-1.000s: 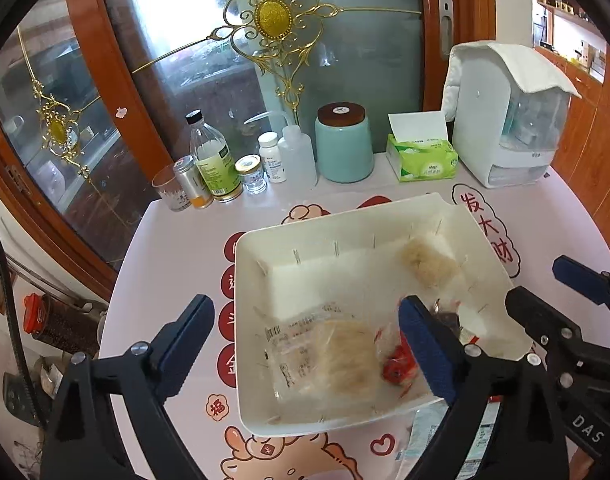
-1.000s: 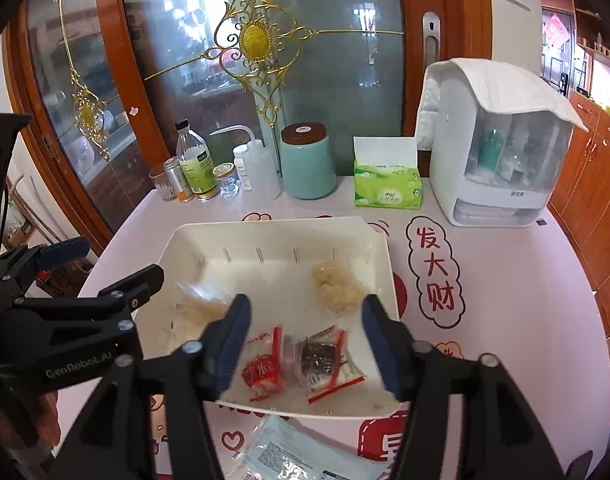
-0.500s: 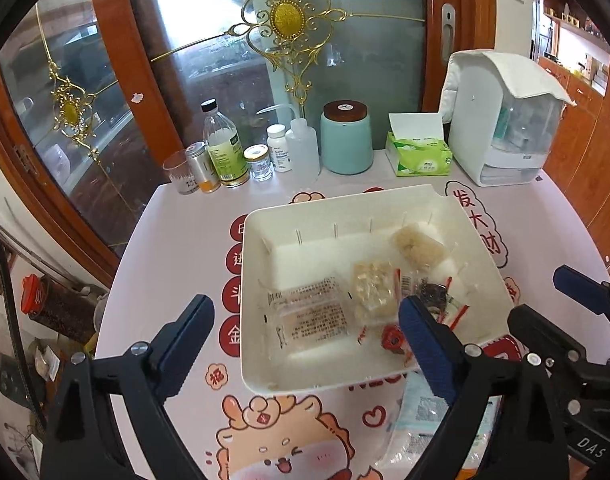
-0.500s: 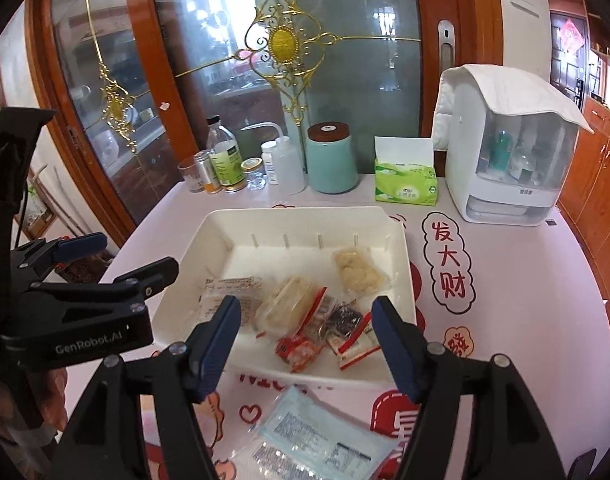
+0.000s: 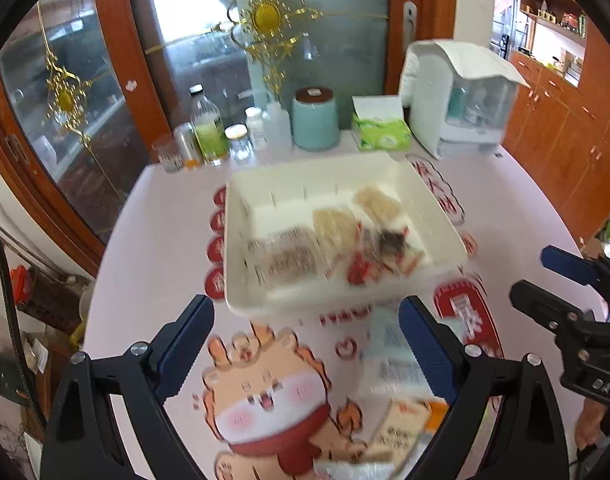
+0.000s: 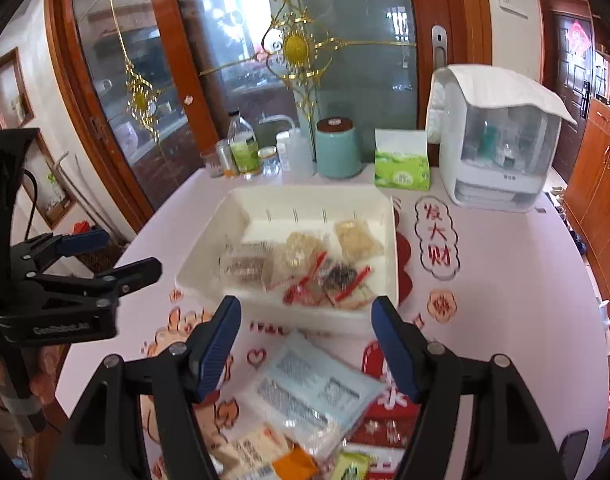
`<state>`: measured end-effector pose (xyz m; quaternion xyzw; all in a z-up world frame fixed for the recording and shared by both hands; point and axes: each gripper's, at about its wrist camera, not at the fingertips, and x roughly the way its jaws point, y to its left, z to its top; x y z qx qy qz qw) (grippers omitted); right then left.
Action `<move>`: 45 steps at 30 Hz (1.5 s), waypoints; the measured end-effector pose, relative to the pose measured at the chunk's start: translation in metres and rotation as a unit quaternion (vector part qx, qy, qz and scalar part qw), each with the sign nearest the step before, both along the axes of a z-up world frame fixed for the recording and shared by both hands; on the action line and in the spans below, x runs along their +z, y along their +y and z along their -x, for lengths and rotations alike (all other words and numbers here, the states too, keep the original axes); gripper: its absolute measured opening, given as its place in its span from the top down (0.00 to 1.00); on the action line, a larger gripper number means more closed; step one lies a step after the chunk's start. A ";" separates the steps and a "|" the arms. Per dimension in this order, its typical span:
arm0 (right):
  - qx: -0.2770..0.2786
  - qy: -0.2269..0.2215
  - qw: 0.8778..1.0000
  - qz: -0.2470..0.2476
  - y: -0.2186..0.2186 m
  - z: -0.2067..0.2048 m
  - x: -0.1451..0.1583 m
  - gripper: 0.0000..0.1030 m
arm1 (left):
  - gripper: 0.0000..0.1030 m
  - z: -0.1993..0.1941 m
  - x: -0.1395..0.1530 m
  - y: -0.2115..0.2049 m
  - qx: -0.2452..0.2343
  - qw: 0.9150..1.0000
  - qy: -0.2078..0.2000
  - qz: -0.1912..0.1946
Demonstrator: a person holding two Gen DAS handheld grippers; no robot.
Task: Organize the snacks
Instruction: 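Carry both bags into the white tray and open both tools, then grasp red-white Dongzao bag with left tool while right tool grasps orange-white stick pack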
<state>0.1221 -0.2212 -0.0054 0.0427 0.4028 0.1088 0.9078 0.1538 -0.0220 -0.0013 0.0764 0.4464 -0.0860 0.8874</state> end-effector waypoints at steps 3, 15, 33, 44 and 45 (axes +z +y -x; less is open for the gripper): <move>0.007 0.021 1.000 -0.004 0.000 0.017 -0.016 0.34 | 0.10 0.024 -0.017 0.003 -0.004 1.000 0.021 -0.002; 0.012 0.121 0.992 -0.022 0.007 0.083 -0.095 0.34 | 0.10 0.099 -0.112 0.014 0.004 0.992 0.129 0.004; 0.004 0.189 0.981 -0.045 0.005 0.115 -0.145 0.34 | 0.10 0.134 -0.188 0.014 0.020 0.978 0.209 0.006; 0.004 0.228 0.972 -0.060 0.017 0.089 -0.170 0.34 | 0.10 0.131 -0.201 0.033 0.039 0.971 0.229 0.052; 0.006 0.231 0.971 -0.059 0.019 0.086 -0.172 0.34 | 0.10 0.132 -0.203 0.034 0.041 0.971 0.231 0.053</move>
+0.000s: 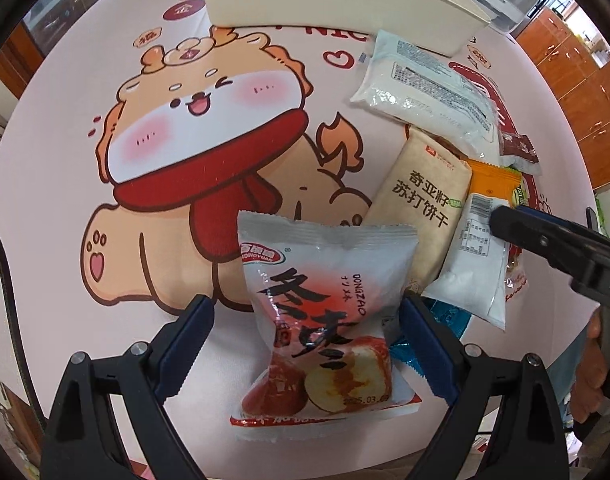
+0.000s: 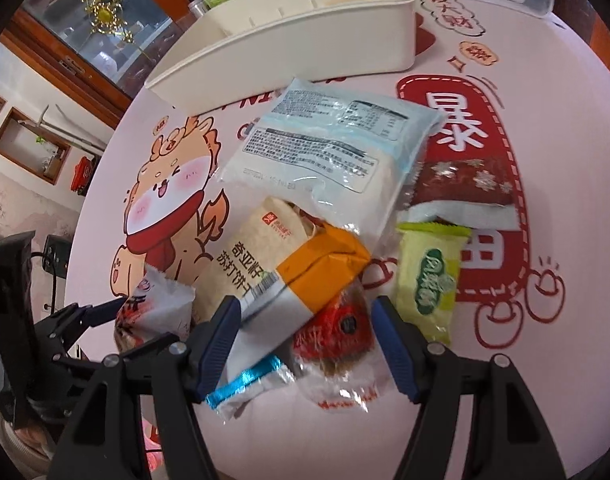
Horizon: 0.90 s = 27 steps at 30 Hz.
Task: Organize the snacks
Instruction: 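Grasp red-white Dongzao bag with left tool while right tool grasps orange-white stick pack, then lift both packs and carry them over the white tray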
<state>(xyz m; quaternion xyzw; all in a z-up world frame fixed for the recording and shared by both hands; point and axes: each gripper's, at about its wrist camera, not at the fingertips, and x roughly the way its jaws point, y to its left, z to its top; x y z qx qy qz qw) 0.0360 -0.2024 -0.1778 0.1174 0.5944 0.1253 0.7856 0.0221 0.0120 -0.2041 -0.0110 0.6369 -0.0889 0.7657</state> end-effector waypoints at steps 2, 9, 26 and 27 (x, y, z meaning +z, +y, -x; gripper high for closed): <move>0.003 0.003 1.000 0.008 0.005 -0.005 -0.004 0.34 | 0.10 0.001 -0.003 0.005 0.002 1.000 0.002 0.002; 0.027 0.001 0.999 0.030 0.018 -0.013 -0.014 0.34 | 0.22 0.004 -0.011 0.007 0.002 1.000 0.005 0.000; 0.035 -0.037 0.998 0.028 0.016 -0.008 0.013 0.81 | 0.45 -0.008 0.030 -0.005 0.002 0.997 -0.070 -0.026; 0.033 -0.041 0.998 0.023 0.014 -0.007 0.018 0.81 | 0.46 -0.010 0.037 -0.007 -0.001 0.997 -0.079 -0.026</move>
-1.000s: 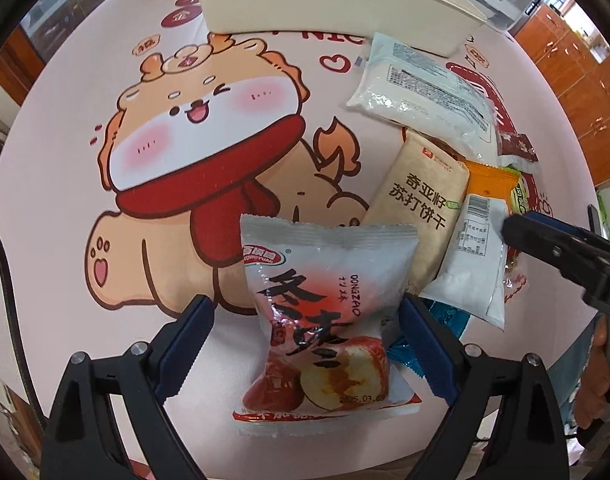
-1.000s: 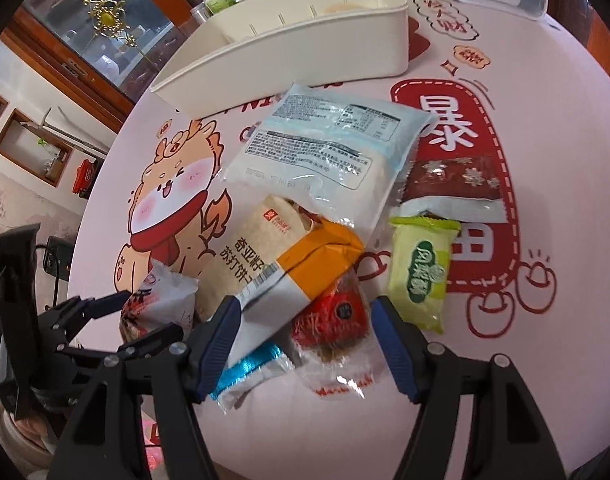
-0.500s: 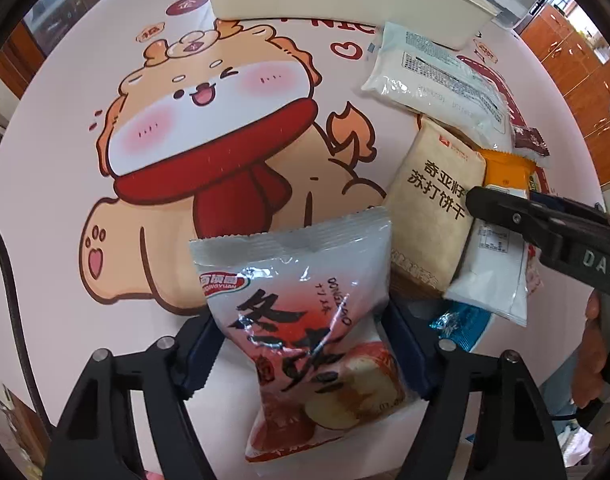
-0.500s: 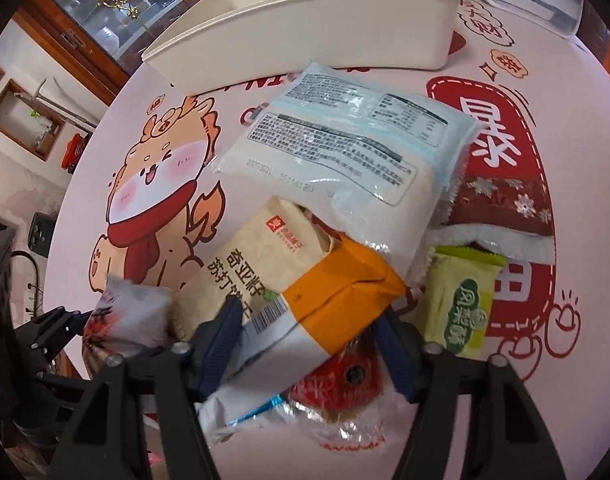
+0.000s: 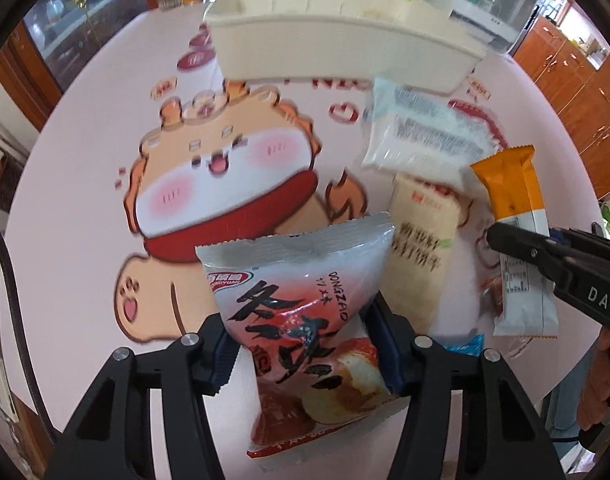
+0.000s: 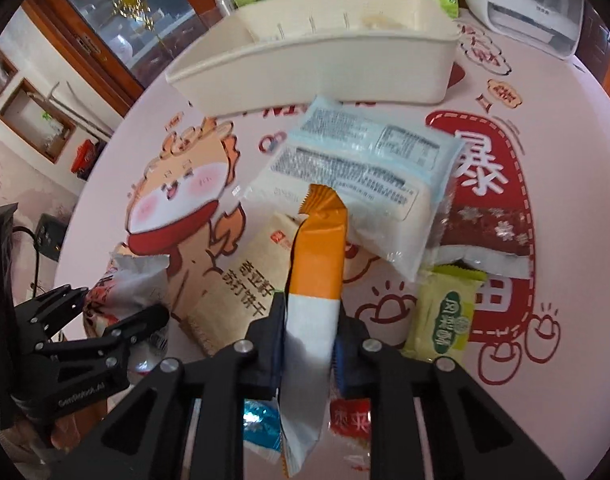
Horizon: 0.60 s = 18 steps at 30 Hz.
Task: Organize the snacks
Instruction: 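Lift both packs and carry them over the white tray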
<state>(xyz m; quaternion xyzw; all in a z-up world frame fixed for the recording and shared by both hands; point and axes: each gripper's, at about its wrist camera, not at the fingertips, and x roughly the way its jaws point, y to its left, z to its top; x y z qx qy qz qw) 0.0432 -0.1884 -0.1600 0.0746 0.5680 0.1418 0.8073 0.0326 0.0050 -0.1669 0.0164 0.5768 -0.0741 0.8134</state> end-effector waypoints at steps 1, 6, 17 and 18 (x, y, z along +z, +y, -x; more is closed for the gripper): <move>-0.002 -0.003 1.000 -0.004 -0.001 0.001 0.004 0.81 | 0.46 -0.001 0.005 -0.001 -0.002 1.000 -0.005 0.001; -0.010 -0.028 0.999 -0.020 -0.006 -0.002 0.027 0.81 | 0.46 -0.013 0.032 -0.009 -0.016 0.999 -0.034 0.011; -0.019 -0.095 0.994 -0.040 -0.010 -0.034 0.080 0.81 | 0.46 -0.084 0.106 -0.021 -0.042 0.992 -0.121 -0.004; -0.021 -0.100 0.994 -0.042 -0.010 -0.038 0.084 0.81 | 0.46 -0.095 0.116 -0.022 -0.044 0.990 -0.137 -0.012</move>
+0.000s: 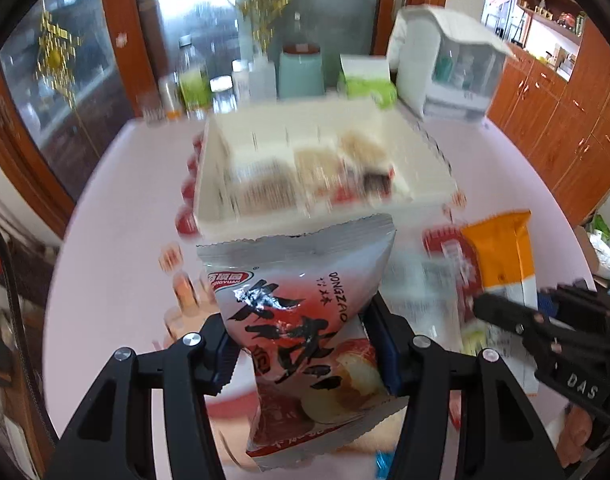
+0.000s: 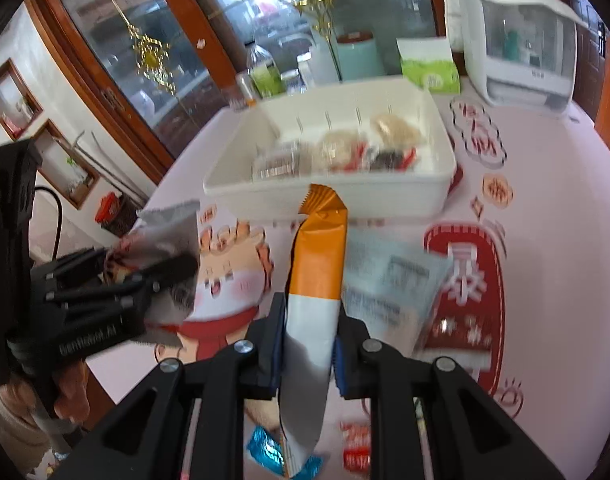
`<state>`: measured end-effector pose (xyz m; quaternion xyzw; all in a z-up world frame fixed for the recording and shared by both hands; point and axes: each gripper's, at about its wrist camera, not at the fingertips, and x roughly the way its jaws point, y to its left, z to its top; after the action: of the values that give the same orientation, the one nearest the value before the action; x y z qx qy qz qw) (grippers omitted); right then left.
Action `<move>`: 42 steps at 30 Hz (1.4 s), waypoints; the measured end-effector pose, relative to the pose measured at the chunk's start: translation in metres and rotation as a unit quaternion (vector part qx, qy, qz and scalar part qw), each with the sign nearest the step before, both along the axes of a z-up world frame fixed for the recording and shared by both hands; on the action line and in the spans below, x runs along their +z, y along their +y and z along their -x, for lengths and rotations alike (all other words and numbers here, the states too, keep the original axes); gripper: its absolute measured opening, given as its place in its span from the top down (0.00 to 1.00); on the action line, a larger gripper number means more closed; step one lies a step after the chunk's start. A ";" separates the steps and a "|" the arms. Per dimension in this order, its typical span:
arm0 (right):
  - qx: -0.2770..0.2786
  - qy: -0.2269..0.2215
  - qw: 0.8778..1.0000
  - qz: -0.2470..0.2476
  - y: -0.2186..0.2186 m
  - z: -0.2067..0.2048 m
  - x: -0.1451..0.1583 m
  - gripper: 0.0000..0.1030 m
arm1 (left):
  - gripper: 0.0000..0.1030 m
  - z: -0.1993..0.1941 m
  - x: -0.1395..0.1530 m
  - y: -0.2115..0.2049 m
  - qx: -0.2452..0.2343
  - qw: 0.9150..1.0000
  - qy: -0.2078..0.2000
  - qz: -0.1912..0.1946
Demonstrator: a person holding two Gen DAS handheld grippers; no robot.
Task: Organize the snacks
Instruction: 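Lift both packs and carry them over the white tray, then lower both packs into the tray and open both tools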
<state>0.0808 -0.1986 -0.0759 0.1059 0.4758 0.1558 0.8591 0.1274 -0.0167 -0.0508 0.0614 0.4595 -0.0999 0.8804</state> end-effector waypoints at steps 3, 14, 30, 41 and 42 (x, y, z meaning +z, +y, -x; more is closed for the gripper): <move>-0.008 -0.018 1.000 -0.002 -0.002 -0.017 0.013 0.81 | 0.46 -0.025 0.019 -0.002 -0.001 1.000 -0.023 -0.013; -0.034 -0.071 0.997 -0.003 -0.010 -0.091 0.051 0.81 | 0.46 -0.106 0.056 -0.012 -0.008 0.998 -0.063 -0.020; -0.059 -0.068 0.996 0.029 0.001 -0.195 0.061 0.80 | 0.46 -0.189 0.042 -0.020 0.005 0.999 -0.050 -0.003; -0.065 -0.037 0.995 0.059 0.007 -0.208 0.034 0.47 | 0.13 -0.205 0.004 0.003 0.050 0.999 -0.008 -0.008; -0.064 -0.034 0.996 0.055 0.006 -0.209 0.032 0.47 | 0.13 -0.205 0.002 0.006 0.053 0.999 -0.006 -0.010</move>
<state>0.2894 -0.1928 -0.0435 0.0835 0.4468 0.0773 0.8874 0.3324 -0.0109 -0.0492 0.0463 0.4581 -0.0479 0.8864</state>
